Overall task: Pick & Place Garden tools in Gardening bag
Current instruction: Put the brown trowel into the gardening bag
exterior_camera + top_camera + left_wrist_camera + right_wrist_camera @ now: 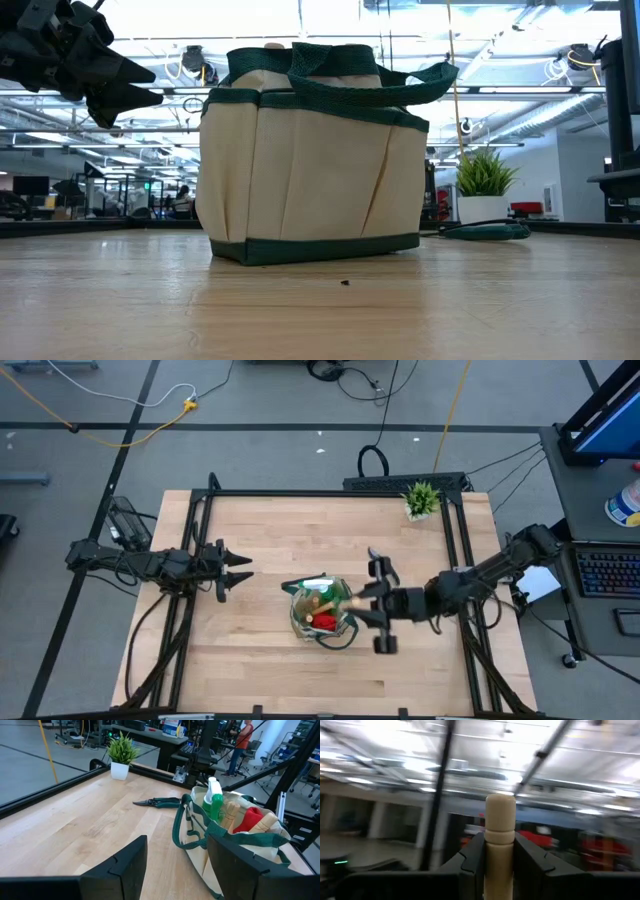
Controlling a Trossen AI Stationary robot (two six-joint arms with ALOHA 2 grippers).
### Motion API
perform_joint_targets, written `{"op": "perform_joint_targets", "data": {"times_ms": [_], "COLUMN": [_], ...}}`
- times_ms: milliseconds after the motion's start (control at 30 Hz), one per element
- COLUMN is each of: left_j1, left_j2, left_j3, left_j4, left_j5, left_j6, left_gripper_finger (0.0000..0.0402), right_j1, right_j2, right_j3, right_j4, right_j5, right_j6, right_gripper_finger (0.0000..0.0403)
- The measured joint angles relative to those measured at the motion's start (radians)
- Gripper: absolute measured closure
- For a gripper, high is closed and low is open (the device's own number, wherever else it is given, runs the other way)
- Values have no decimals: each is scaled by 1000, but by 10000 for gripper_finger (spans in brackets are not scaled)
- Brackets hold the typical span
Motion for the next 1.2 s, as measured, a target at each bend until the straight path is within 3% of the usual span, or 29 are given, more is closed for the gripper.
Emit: {"op": "perform_joint_targets", "data": {"times_ms": [233, 433, 733, 1200], "left_j1": [0, 0, 0, 0], "left_j2": [0, 0, 0, 0], "left_j3": [0, 0, 0, 0], "left_j4": [-1, -33, -47, -47], "left_j5": [0, 0, 0, -1], "left_j6": [0, 0, 1, 1], "left_gripper_finger": [190, 190, 190, 190], "right_j1": [-40, -77, -124, -140], "right_j2": [72, 102, 111, 370], "right_j3": [0, 18, 106, 339], "right_j4": [149, 156, -75, -169], "right_j5": [182, 338, 476, 601], "right_j6": [6, 49, 219, 234], "right_gripper_finger": [338, 338, 338, 338]}}
